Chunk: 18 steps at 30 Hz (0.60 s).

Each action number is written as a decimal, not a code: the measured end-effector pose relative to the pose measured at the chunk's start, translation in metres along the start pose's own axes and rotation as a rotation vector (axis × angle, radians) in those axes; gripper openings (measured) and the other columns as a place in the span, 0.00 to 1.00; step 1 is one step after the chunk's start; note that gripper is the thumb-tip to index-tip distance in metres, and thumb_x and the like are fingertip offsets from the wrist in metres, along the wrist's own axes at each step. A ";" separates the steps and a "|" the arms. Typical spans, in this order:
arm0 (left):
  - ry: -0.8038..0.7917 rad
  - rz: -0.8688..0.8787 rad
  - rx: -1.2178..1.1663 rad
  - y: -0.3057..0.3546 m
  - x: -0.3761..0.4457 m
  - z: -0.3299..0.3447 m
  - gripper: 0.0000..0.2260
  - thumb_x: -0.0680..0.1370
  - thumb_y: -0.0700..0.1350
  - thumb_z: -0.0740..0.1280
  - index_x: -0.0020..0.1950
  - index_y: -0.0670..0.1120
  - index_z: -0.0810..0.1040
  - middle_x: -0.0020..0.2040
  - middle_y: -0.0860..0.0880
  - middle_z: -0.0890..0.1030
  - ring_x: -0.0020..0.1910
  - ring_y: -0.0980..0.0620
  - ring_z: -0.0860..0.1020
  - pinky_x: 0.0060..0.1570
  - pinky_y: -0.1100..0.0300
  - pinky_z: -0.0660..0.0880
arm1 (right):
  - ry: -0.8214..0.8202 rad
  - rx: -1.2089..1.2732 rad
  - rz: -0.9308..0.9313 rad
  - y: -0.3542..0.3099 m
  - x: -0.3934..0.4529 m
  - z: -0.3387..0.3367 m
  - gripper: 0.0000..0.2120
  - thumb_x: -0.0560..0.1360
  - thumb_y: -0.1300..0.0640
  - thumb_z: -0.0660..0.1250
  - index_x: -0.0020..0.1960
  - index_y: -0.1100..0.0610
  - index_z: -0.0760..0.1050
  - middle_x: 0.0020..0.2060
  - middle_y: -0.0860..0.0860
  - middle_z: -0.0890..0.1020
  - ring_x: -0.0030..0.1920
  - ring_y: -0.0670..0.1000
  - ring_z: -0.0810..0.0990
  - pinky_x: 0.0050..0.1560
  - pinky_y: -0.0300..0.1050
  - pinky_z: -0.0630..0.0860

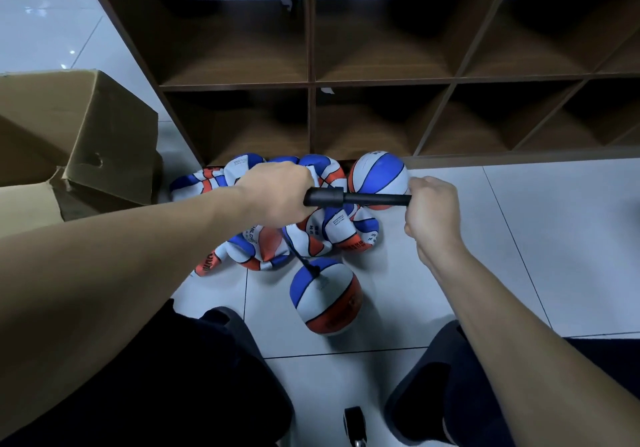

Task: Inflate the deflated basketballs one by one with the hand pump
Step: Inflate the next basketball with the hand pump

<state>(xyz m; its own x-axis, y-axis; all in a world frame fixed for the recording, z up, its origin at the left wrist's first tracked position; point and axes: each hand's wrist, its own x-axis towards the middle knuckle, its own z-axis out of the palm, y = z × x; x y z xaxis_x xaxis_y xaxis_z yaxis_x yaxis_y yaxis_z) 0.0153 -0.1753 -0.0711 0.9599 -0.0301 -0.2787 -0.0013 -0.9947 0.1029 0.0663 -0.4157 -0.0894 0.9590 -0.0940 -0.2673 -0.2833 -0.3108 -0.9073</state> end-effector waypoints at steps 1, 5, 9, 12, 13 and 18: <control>0.001 -0.001 -0.012 0.003 -0.001 -0.002 0.11 0.81 0.53 0.68 0.41 0.51 0.78 0.34 0.50 0.80 0.34 0.47 0.80 0.33 0.51 0.78 | -0.006 -0.011 -0.023 -0.003 -0.004 0.005 0.13 0.71 0.59 0.59 0.34 0.53 0.55 0.32 0.54 0.59 0.38 0.58 0.58 0.36 0.56 0.57; 0.016 -0.017 -0.024 0.015 -0.005 -0.004 0.08 0.79 0.48 0.68 0.40 0.52 0.76 0.34 0.50 0.79 0.33 0.47 0.79 0.32 0.54 0.73 | -0.024 -0.011 -0.064 -0.004 -0.012 0.020 0.18 0.76 0.60 0.60 0.31 0.51 0.57 0.24 0.44 0.59 0.32 0.54 0.59 0.35 0.50 0.58; 0.012 -0.022 0.003 0.022 -0.009 -0.005 0.07 0.79 0.45 0.67 0.41 0.52 0.76 0.36 0.50 0.79 0.34 0.47 0.78 0.31 0.56 0.69 | -0.020 0.006 -0.071 -0.001 -0.019 0.029 0.18 0.79 0.62 0.60 0.35 0.52 0.56 0.23 0.43 0.58 0.30 0.50 0.57 0.33 0.46 0.55; 0.013 -0.015 0.035 0.028 -0.009 -0.007 0.07 0.80 0.46 0.67 0.41 0.52 0.75 0.36 0.50 0.78 0.33 0.49 0.76 0.30 0.56 0.66 | -0.030 0.012 -0.063 -0.001 -0.022 0.035 0.19 0.79 0.62 0.60 0.34 0.52 0.55 0.23 0.43 0.58 0.28 0.48 0.57 0.29 0.44 0.56; 0.015 -0.012 0.033 0.029 -0.009 -0.008 0.08 0.80 0.46 0.67 0.41 0.51 0.75 0.36 0.50 0.78 0.33 0.49 0.76 0.30 0.56 0.66 | -0.035 0.014 -0.067 -0.001 -0.023 0.037 0.19 0.80 0.63 0.59 0.34 0.52 0.55 0.22 0.43 0.58 0.27 0.47 0.56 0.26 0.43 0.56; 0.030 0.005 -0.003 0.035 -0.005 -0.007 0.07 0.79 0.46 0.67 0.41 0.51 0.75 0.36 0.50 0.78 0.35 0.47 0.79 0.31 0.56 0.71 | -0.036 0.004 -0.089 -0.004 -0.025 0.042 0.18 0.79 0.62 0.60 0.35 0.53 0.56 0.27 0.46 0.59 0.31 0.51 0.57 0.28 0.43 0.56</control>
<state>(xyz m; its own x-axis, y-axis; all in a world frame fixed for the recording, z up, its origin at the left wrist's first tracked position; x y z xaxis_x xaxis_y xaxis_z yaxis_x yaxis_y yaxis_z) 0.0120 -0.2089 -0.0593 0.9678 -0.0319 -0.2496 -0.0052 -0.9943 0.1068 0.0433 -0.3726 -0.0925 0.9798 -0.0319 -0.1974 -0.1973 -0.3125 -0.9292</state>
